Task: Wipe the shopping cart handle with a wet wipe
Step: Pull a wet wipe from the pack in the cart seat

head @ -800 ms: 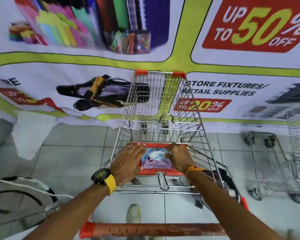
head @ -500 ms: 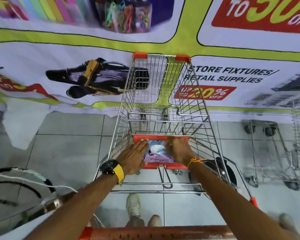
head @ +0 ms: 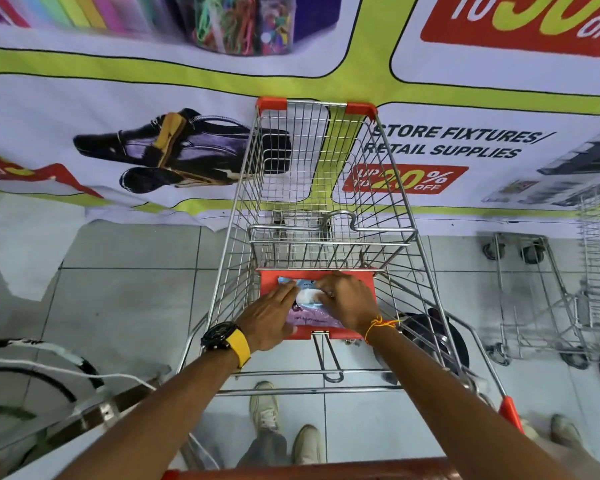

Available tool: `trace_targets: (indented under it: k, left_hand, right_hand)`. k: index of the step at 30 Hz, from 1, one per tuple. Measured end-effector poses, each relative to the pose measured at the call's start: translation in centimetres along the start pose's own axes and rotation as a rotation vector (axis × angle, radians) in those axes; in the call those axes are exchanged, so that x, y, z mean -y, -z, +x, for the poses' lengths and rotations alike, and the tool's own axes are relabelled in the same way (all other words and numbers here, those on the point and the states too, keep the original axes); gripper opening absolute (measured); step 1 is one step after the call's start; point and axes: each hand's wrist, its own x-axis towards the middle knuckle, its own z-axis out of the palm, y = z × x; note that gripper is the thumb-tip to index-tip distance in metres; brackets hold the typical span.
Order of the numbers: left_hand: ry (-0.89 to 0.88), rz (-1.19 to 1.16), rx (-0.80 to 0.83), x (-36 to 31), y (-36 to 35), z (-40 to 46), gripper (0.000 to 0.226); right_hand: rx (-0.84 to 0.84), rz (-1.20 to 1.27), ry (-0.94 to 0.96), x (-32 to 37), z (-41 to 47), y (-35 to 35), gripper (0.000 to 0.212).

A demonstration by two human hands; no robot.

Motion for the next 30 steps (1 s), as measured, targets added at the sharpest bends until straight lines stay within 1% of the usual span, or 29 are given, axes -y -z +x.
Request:
trace_targets:
  k: [2, 5, 8, 9, 12, 13, 16, 18, 22, 25, 30]
  left_hand:
    - [0.003, -0.003, 0.016, 0.1, 0.0, 0.0, 0.083]
    - [0.003, -0.001, 0.021, 0.3, -0.1, 0.1, 0.083]
    - [0.004, 0.008, 0.029, 0.4, -0.2, 0.1, 0.083]
    - [0.004, 0.013, 0.03, 0.4, -0.2, 0.1, 0.083]
    - [-0.004, 0.027, 0.026, 0.3, -0.4, 0.2, 0.082]
    - [-0.008, 0.031, 0.027, 0.3, -0.4, 0.2, 0.081]
    - [-0.008, 0.028, 0.029, 0.3, -0.6, 0.2, 0.08]
    - [-0.012, 0.029, 0.034, 0.4, -0.6, 0.1, 0.081]
    - [-0.015, 0.04, 0.05, 0.5, -0.5, 0.1, 0.082]
    - [-0.012, 0.058, 0.069, 0.4, -0.6, 0.2, 0.084]
    - [0.0, 0.065, 0.08, 0.4, -0.8, 0.0, 0.084]
  right_hand:
    - [-0.018, 0.01, -0.028, 0.3, 0.2, -0.5, 0.01]
    - [-0.044, 0.094, -0.071, 0.3, -0.2, -0.3, 0.009]
    - [-0.002, 0.184, -0.088, -0.1, -0.5, 0.4, 0.006]
    - [-0.004, 0.232, -0.091, -0.1, -0.6, 0.7, 0.01]
    - [-0.033, 0.367, -0.11, -0.1, -0.9, 1.2, 0.033]
    - [-0.036, 0.39, -0.117, -0.1, -1.0, 1.1, 0.035]
    - [-0.051, 0.414, -0.136, 0.0, -0.9, 1.0, 0.031]
    - [-0.064, 0.411, -0.129, 0.4, -1.0, 1.2, 0.035]
    - [-0.111, 0.341, -0.137, 1.2, -1.4, 1.9, 0.024]
    - [-0.15, 0.306, -0.165, 1.6, -2.0, 2.4, 0.022]
    - [-0.146, 0.187, -0.197, 2.0, -2.9, 2.7, 0.023]
